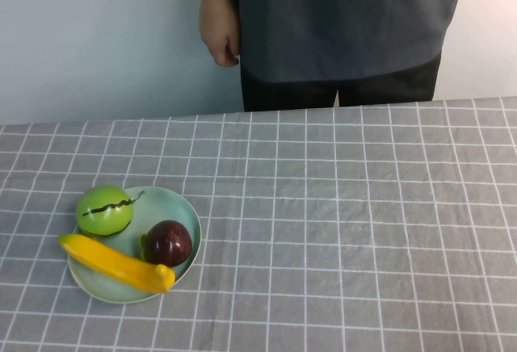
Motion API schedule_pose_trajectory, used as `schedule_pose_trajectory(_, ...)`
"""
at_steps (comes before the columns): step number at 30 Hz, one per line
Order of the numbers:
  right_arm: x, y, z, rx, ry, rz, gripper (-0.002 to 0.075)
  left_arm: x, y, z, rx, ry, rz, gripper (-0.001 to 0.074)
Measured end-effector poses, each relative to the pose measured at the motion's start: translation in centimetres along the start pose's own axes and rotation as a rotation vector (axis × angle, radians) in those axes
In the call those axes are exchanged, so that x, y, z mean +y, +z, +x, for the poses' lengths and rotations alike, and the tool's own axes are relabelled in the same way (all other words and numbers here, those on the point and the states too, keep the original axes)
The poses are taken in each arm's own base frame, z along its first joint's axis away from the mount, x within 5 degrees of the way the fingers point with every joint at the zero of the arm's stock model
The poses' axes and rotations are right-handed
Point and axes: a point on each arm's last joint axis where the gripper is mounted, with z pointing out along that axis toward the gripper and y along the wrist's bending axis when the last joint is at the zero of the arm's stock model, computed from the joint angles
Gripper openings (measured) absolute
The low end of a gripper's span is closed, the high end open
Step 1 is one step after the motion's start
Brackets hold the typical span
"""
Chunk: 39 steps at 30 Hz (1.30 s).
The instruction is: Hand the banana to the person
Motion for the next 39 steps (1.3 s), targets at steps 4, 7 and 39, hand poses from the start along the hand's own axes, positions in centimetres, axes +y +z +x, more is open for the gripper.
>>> schedule_pose_trajectory(4,0.0,0.0,0.0,0.000,0.000,0.000,-0.0009,0.0,0.0,0.0,0.000,0.000,0.000,-0.0004)
schedule_pose_trajectory(7,0.0,0.0,0.0,0.000,0.000,0.000,-0.0009,0.0,0.0,0.0,0.000,0.002,0.000,-0.0004)
schedule_pose_trajectory(39,0.0,0.0,0.0,0.000,0.000,0.000,-0.0009,-2.0,-1.7,-3.9,-0.048,-0.588,0.227,-0.0004)
